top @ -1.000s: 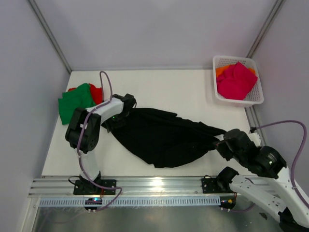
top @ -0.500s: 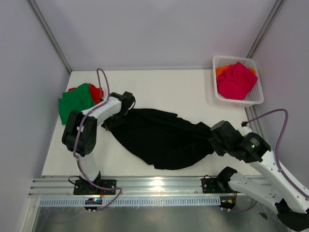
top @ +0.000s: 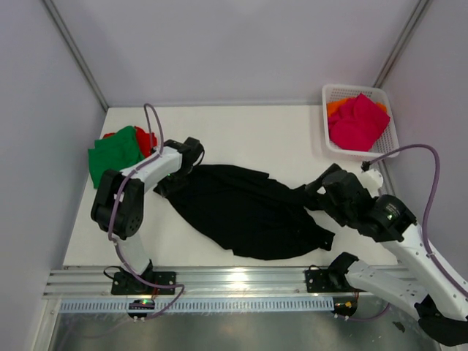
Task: Fold and stack the t-shirts
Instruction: Flatten out the tshirt
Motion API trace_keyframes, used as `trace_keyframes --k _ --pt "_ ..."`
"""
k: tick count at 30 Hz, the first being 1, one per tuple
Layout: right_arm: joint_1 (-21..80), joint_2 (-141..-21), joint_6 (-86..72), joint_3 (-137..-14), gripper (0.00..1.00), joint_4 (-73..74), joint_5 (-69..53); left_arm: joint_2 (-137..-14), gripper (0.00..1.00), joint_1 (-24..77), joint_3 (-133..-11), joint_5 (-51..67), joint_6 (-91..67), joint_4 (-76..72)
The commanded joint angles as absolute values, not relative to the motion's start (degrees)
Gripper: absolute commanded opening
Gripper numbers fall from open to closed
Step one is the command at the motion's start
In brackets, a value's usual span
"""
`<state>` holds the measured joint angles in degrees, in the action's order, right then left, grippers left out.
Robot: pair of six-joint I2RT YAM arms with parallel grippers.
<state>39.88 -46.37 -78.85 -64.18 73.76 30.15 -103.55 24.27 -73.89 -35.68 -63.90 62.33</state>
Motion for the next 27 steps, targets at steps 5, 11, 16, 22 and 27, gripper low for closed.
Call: trace_keyframes --k 5,11,16,22,27 --pt "39.73 -58.08 -47.40 -59.85 0.99 44.14 27.16 -100.02 0.54 24.08 -72.51 -24.09 -55.91 50.73" --pt "39.81 -67.40 -45.00 -59.33 0.99 38.68 28.64 -100.72 0.53 24.26 -78.91 -8.73 -44.75 46.85" --pt "39.73 -71.36 -44.83 -58.98 0.99 36.04 30.15 -104.66 0.53 28.12 -90.68 -2.37 -38.16 45.35" --pt "39.11 -79.00 -43.77 -59.33 0.99 29.89 26.20 -108.19 0.53 31.29 -100.54 -1.76 -38.76 47.99" --pt "34.38 -85.24 -52.00 -55.82 0.99 16.40 14.88 -105.65 0.53 31.82 -100.90 -3.24 -38.77 48.34"
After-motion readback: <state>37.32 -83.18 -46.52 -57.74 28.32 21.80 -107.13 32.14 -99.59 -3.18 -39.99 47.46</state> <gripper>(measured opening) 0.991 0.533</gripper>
